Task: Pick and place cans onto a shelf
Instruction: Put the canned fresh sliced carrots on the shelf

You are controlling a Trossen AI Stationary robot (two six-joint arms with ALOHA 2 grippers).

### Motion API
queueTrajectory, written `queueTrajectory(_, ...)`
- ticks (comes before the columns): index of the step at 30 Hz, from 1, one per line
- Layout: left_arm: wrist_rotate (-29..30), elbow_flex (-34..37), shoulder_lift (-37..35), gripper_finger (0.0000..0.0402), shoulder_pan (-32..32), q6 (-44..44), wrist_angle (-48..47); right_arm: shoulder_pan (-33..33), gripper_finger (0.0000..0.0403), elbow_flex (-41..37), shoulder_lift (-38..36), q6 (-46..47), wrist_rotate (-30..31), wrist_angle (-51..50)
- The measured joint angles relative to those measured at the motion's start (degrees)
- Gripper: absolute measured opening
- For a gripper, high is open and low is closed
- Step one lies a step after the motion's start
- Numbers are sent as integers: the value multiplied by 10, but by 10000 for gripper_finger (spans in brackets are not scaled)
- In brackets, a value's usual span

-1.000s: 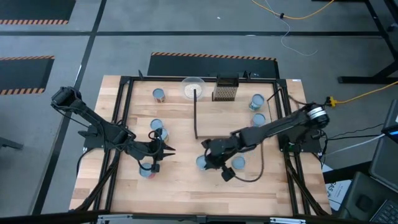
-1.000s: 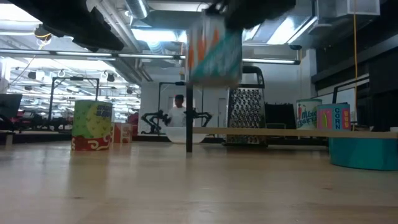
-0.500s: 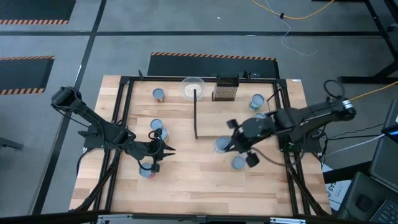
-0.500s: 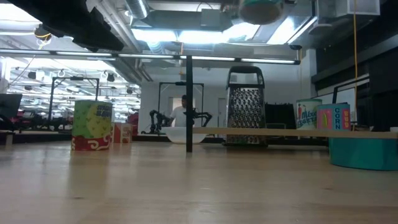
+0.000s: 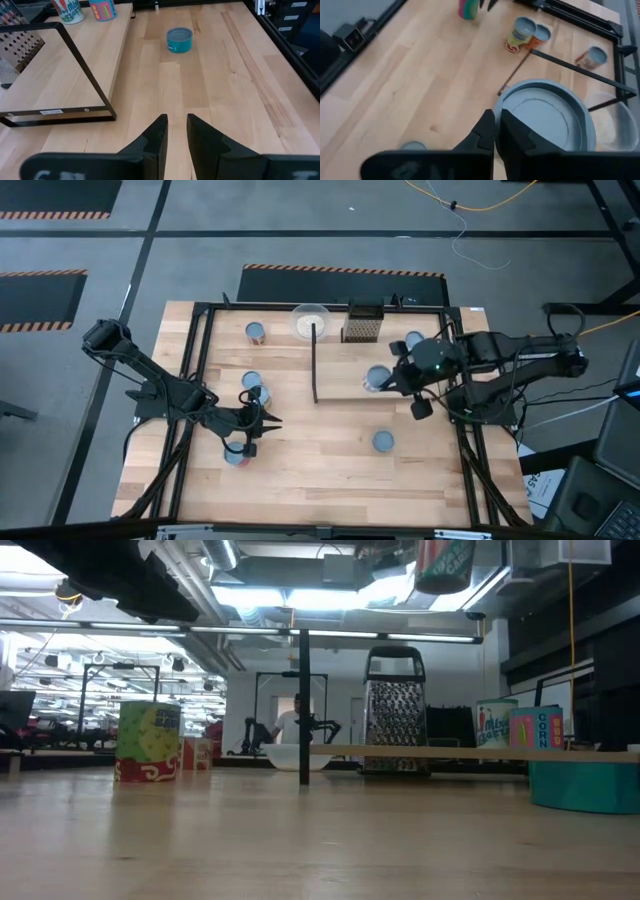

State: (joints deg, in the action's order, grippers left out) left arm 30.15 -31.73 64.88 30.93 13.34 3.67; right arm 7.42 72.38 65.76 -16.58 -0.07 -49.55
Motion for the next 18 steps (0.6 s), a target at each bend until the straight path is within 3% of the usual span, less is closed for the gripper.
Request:
queueTrajectory(10,0,0,0,66,0,0,0,-85,14,-34,0,-55,-1,-30)
queueTrajectory(18,0,0,0,66,0,0,0,-183,15,-82,0,-93,-49,-25)
